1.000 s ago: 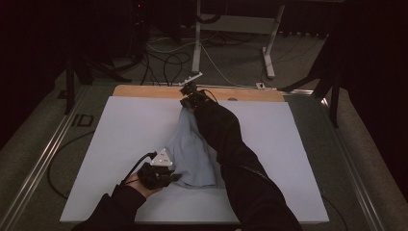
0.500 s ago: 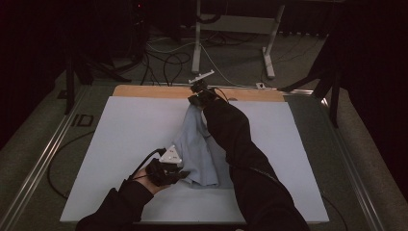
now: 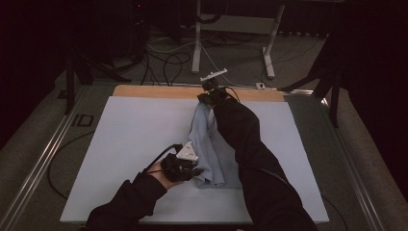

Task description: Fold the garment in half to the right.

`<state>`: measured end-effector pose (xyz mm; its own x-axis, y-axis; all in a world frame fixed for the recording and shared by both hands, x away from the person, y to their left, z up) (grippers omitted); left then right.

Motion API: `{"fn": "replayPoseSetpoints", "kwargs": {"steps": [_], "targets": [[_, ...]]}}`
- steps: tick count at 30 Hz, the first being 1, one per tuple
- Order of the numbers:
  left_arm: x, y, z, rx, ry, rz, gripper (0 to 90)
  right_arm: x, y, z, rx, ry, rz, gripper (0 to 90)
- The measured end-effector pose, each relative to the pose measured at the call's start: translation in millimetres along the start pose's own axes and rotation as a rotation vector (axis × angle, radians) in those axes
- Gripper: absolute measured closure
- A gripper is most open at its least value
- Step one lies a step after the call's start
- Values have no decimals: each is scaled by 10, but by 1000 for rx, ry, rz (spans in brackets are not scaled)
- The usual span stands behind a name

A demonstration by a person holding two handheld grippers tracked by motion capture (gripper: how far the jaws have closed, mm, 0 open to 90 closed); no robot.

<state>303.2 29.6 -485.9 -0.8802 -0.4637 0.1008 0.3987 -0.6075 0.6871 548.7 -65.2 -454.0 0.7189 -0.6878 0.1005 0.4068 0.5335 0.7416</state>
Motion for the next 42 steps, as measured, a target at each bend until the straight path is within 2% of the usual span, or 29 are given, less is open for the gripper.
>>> {"fn": "replayPoseSetpoints", "kwargs": {"steps": [1, 11, 19, 28, 32, 37, 42], "targets": [[3, 20, -12, -8, -2, -12, 845, 18, -15, 9, -2, 0, 3, 843], [81, 125, -189, -29, -29, -33, 845, 154, -160, 84, 3, 1, -14, 843], [130, 201, -287, -56, -31, -62, 845, 254, -255, 133, 7, -3, -20, 843], [183, 264, -474, -82, -48, -77, 845, 358, -413, 106, 0, 1, -41, 843], [199, 278, -565, -92, -44, -66, 845, 385, -469, 87, 6, 10, -46, 843], [201, 289, -687, -129, -30, -53, 845, 414, -519, 52, 9, 34, -59, 841], [203, 310, -781, -135, -32, -44, 845, 432, -546, 7, -2, 38, -56, 841]]}}
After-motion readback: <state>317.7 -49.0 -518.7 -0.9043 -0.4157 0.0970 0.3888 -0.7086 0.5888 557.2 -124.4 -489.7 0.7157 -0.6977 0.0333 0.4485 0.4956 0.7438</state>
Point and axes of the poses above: each handheld gripper's, and its own axes: z roughly backward along the jaws, y roughly out of its top, x roughly to its right, the point moved 5 cm from there along -z, roughly forward along the jaws, and after that the axes turned 6 degrees about z, right-handed, at the moved point
